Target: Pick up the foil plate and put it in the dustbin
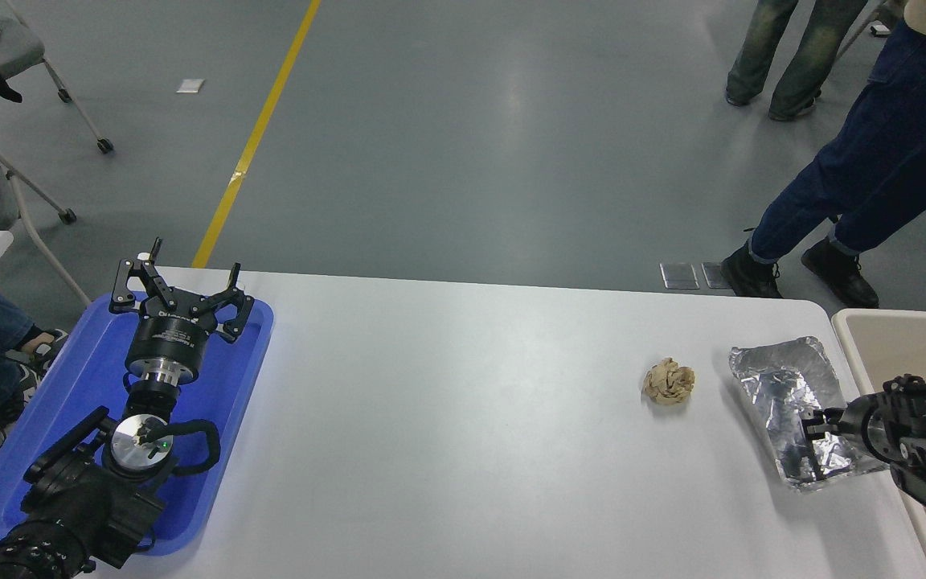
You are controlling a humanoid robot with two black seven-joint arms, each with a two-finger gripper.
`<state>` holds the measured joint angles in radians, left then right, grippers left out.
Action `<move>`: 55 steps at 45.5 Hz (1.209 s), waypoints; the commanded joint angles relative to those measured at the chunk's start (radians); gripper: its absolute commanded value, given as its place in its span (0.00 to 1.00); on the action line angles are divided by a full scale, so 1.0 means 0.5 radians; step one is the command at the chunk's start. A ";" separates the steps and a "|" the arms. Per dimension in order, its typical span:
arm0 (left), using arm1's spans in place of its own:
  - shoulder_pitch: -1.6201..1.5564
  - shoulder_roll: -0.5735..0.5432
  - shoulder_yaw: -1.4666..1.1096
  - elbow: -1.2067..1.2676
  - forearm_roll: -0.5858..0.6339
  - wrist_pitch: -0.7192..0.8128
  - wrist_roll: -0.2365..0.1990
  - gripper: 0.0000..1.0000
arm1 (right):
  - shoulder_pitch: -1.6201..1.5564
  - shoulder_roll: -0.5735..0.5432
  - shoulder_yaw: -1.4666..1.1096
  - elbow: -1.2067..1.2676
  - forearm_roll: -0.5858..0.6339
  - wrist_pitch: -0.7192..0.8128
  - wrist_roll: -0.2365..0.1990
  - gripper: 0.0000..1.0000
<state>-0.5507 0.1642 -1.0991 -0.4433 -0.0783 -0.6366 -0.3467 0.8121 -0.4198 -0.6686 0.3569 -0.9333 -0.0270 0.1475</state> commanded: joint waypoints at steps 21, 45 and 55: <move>-0.003 0.000 0.001 0.000 0.000 -0.003 0.000 1.00 | 0.173 -0.148 0.015 0.123 -0.017 0.094 0.128 0.00; -0.003 0.000 0.005 0.000 0.003 -0.006 0.006 1.00 | 1.283 -0.851 -0.117 0.933 -0.088 0.906 0.153 0.00; -0.003 0.003 0.001 0.000 0.003 -0.006 0.006 1.00 | 1.815 -0.921 -0.234 1.081 -0.085 1.367 0.153 0.00</move>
<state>-0.5531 0.1645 -1.0969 -0.4434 -0.0772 -0.6393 -0.3448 1.4383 -0.8105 -0.7321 0.7914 -0.9705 0.4293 0.2229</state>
